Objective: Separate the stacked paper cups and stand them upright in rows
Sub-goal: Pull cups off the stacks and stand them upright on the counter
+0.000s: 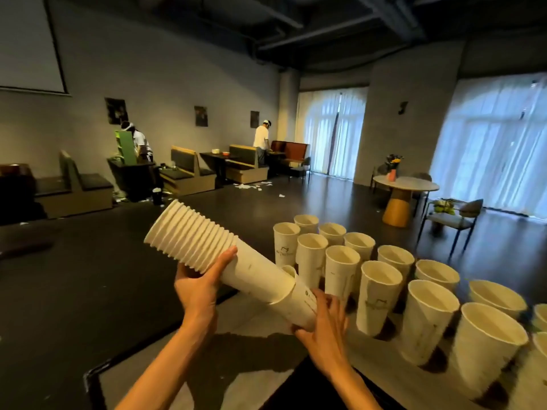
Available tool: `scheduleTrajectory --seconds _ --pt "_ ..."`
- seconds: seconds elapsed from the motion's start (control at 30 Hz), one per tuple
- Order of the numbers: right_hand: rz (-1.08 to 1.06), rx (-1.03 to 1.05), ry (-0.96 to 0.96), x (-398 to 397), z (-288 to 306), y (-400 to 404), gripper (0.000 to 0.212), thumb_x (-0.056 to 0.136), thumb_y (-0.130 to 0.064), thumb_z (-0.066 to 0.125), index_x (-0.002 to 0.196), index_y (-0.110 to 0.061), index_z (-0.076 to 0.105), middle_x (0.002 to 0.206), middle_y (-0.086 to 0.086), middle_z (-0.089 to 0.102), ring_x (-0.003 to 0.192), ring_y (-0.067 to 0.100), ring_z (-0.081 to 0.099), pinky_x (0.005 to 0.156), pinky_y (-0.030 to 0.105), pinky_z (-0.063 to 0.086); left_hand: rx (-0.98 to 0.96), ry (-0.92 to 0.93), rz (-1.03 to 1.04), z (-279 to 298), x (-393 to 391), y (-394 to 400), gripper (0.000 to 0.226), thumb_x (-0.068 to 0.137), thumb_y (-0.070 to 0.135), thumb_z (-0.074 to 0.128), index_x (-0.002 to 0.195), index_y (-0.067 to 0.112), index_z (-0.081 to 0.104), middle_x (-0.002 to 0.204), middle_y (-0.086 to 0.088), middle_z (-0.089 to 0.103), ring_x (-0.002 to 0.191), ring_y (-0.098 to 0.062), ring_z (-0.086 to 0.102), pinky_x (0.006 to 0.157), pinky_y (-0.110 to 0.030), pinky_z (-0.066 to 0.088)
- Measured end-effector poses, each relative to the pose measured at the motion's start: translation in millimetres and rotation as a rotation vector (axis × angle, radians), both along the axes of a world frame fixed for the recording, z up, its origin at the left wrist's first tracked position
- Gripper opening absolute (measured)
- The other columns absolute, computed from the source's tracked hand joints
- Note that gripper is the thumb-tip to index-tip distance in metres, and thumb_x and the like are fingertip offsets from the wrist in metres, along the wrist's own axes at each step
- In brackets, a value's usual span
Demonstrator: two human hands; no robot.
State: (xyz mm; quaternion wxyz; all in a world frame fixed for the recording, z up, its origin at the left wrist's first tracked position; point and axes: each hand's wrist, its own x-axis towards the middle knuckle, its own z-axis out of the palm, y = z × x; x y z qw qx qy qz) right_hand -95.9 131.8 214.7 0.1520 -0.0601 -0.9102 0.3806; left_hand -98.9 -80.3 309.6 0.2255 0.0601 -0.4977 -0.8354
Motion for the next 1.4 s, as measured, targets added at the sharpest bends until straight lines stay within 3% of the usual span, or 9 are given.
scheduleTrajectory --seconds 0.23,0.37,0.6,0.77,0.97,1.17,1.23,1.3,1.4 --pt "0.075 -0.47 -0.019 -107.3 -3.7 -69.3 0.078 0.07 -0.018 0.086 0.126 -0.043 0.039 0.12 -0.02 0.051 0.123 0.011 0.048 0.105 0.038 0.039 0.195 -0.007 -0.086 0.6 -99.6 -100.8 0.098 0.061 0.025 0.082 0.147 0.019 0.036 0.131 -0.004 0.056 0.12 -0.024 0.057 0.102 -0.051 0.05" --pt "-0.003 -0.428 -0.066 -152.2 -11.7 -89.5 0.085 0.066 -0.038 0.087 0.135 -0.034 0.038 0.134 -0.006 0.053 0.128 0.02 0.05 0.105 0.04 0.041 0.129 -0.014 -0.118 -10.2 -131.3 -134.4 0.094 0.061 0.02 0.081 0.146 0.018 0.04 0.131 -0.005 0.059 0.12 -0.026 0.058 0.102 -0.052 0.049" --pt "-0.108 -0.292 -0.096 -193.8 -5.6 -104.6 0.099 0.069 -0.039 0.085 0.146 -0.026 0.024 0.149 0.002 0.04 0.139 0.028 0.038 0.112 0.045 0.034 0.105 -0.084 -0.2 -28.3 -161.2 -154.3 0.091 0.06 0.018 0.079 0.144 0.018 0.043 0.126 -0.007 0.061 0.115 -0.028 0.059 0.1 -0.053 0.047" --pt "-0.117 -0.271 -0.173 -202.0 -0.9 -106.3 0.105 0.07 -0.036 0.085 0.148 -0.028 0.015 0.152 0.003 0.035 0.141 0.03 0.035 0.113 0.049 0.03 0.098 -0.103 -0.253 -26.2 -167.0 -141.6 0.115 0.04 0.026 0.097 0.142 0.018 0.046 0.129 -0.009 0.062 0.118 -0.031 0.059 0.105 -0.058 0.044" --pt "-0.11 -0.341 -0.225 -187.5 -15.4 -94.0 0.058 0.077 -0.028 0.08 0.119 -0.045 0.043 0.133 -0.007 0.055 0.13 0.021 0.049 0.109 0.044 0.041 0.063 -0.094 -0.328 -26.7 -166.2 -115.0 0.131 0.01 0.045 0.098 0.131 0.021 0.054 0.123 -0.007 0.067 0.114 -0.027 0.064 0.096 -0.052 0.051" --pt "-0.168 -0.484 -0.273 -177.7 -21.9 -74.4 0.019 0.087 -0.009 0.067 0.106 -0.009 0.062 0.096 0.008 0.066 0.077 0.015 0.06 0.069 0.023 0.049 0.022 -0.095 -0.424 -24.7 -168.2 -93.6 0.12 0.016 0.042 0.099 0.126 0.023 0.056 0.12 -0.005 0.07 0.112 -0.025 0.066 0.088 -0.045 0.054" --pt "-0.126 -0.589 -0.307 -175.8 -7.8 -73.8 0.008 0.092 -0.016 0.064 0.091 -0.009 0.067 0.096 0.012 0.07 0.08 0.016 0.063 0.077 0.032 0.052 0.005 -0.099 -0.456 -23.9 -169.6 -86.2 0.115 0.02 0.037 0.099 0.125 0.022 0.056 0.121 -0.007 0.07 0.11 -0.025 0.067 0.086 -0.043 0.055" --pt "-0.046 -0.797 -0.394 -173.0 6.7 -69.2 0.023 0.094 -0.032 0.061 0.088 -0.01 0.067 0.088 0.012 0.071 0.083 0.023 0.067 0.081 0.041 0.053 -0.01 -0.1 -0.488 -23.8 -171.0 -78.0 0.106 0.029 0.028 0.096 0.127 0.018 0.056 0.123 -0.01 0.068 0.112 -0.027 0.066 0.09 -0.046 0.055" --pt "0.209 -1.041 -0.511 -164.2 19.4 -57.5 0.045 0.095 -0.056 0.046 0.118 -0.019 0.054 0.111 0.022 0.068 0.102 0.038 0.066 0.087 0.047 0.052 -0.031 -0.105 -0.525 -22.9 -173.6 -66.1 0.096 0.035 0.023 0.09 0.124 0.016 0.056 0.122 -0.012 0.068 0.114 -0.028 0.065 0.098 -0.052 0.052"
